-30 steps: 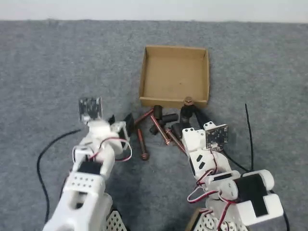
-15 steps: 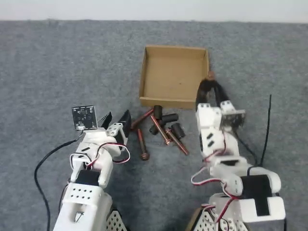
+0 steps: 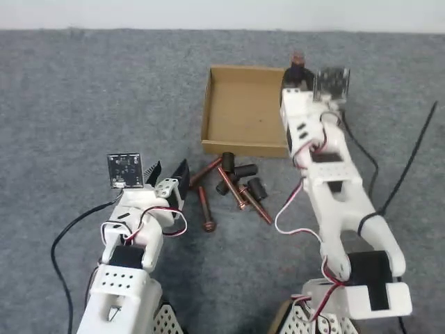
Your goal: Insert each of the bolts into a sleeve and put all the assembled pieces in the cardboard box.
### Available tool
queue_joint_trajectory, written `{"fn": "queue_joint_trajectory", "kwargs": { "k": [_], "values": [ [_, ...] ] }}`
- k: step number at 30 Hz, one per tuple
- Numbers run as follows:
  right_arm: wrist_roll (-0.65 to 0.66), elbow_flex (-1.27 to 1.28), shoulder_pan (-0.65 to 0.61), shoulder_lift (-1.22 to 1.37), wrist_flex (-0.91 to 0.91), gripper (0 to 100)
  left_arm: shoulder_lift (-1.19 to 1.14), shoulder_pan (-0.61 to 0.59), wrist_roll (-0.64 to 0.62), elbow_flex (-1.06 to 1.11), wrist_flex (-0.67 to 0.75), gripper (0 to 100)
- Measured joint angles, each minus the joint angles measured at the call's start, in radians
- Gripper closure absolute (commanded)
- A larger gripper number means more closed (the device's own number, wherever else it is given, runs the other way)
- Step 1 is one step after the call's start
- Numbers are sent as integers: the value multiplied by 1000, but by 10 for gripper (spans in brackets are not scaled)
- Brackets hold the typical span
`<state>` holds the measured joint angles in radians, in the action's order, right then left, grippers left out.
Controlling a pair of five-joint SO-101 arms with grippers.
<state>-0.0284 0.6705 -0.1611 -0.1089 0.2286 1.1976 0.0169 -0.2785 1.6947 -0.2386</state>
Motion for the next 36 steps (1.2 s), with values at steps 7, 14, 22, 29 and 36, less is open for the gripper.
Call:
{"fn": "queue_joint_trajectory", "kwargs": {
  "k": [7, 14, 22, 29, 36],
  "values": [
    [0, -319, 0, 158, -361, 992, 0, 2, 0, 0, 0, 808],
    [0, -677, 0, 338, -724, 992, 0, 0, 0, 0, 0, 808],
    [2, -970, 0, 549, -1039, 992, 0, -2, 0, 0, 0, 808],
    [26, -1137, 0, 706, -1175, 969, 0, 2, 0, 0, 0, 808],
    [98, -1270, -3, 790, -1336, 871, 0, 0, 0, 0, 0, 808]
  ]
}}
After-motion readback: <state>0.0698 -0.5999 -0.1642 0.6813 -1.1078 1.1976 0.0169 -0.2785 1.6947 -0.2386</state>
